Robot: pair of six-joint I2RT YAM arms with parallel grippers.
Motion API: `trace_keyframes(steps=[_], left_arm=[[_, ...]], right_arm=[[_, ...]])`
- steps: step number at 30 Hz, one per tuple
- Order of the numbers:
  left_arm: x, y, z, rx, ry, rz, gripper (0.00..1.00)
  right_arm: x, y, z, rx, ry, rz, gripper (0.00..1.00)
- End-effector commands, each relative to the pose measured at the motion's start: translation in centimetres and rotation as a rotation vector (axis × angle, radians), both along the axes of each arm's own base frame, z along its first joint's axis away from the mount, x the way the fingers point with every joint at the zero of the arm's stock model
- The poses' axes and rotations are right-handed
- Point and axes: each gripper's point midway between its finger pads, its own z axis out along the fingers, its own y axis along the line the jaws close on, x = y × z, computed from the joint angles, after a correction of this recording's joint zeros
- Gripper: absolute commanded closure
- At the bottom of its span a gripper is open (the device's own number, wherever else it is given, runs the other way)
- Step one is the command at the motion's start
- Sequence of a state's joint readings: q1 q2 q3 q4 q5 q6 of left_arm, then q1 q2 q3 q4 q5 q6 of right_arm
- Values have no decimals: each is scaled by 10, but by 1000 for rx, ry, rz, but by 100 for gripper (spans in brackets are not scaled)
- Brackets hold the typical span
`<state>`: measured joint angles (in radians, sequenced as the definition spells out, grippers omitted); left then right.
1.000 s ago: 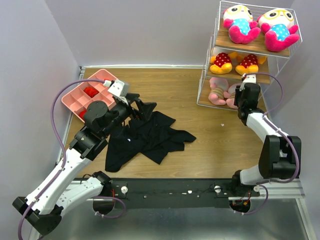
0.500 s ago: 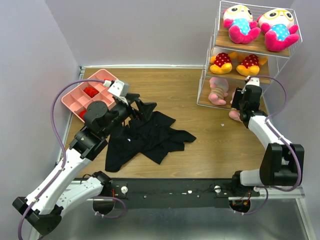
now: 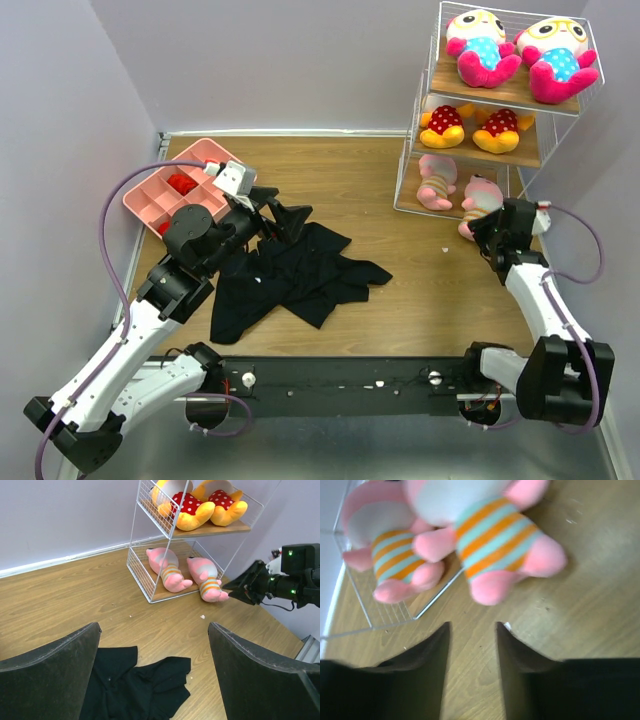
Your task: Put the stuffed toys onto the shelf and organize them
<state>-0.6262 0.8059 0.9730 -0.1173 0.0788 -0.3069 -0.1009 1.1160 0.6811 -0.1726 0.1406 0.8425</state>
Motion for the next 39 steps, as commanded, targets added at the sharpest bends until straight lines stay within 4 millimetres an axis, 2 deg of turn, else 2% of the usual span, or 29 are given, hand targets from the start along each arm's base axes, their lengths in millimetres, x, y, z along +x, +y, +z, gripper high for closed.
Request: trace_keyframes(steps=[1, 3, 4, 9, 13, 16, 17, 23, 25, 33, 35, 39], left_arm=[[-4, -4, 4, -15, -16, -27, 1], [-5, -5, 4, -15, -14, -35, 1], [-5, -5, 4, -15, -14, -36, 1], [-5, -4, 5, -17, -19, -33, 1], [-4, -4, 5, -10, -19, -28, 1], [-4, -3, 5, -10, -19, -25, 1], [-4, -3, 4, -8, -18, -25, 1], [-3, -4, 4, -6, -18, -28, 1], [-2, -4, 3, -1, -14, -23, 1], [-2, -6, 1, 3, -9, -34, 1], [-2, -7, 0, 2, -5, -39, 1], [-3, -9, 0, 2, -4, -48, 1]], right_arm=[[-14, -22, -30, 243, 42, -190, 61], [-20, -27, -48, 305, 87, -209, 71], [-24, -28, -56, 319, 103, -222, 72], [-26, -34, -69, 312, 97, -246, 83], [-26, -44, -80, 291, 113, -294, 85], [-14, -51, -75, 256, 68, -286, 86], [-3, -54, -69, 246, 35, -274, 86], [25, -58, -68, 240, 9, -228, 86], [31, -60, -68, 239, 5, -226, 86], [56, -71, -33, 163, -121, -190, 86], [63, -74, -29, 154, -131, -187, 86], [74, -75, -34, 165, -134, -181, 86]])
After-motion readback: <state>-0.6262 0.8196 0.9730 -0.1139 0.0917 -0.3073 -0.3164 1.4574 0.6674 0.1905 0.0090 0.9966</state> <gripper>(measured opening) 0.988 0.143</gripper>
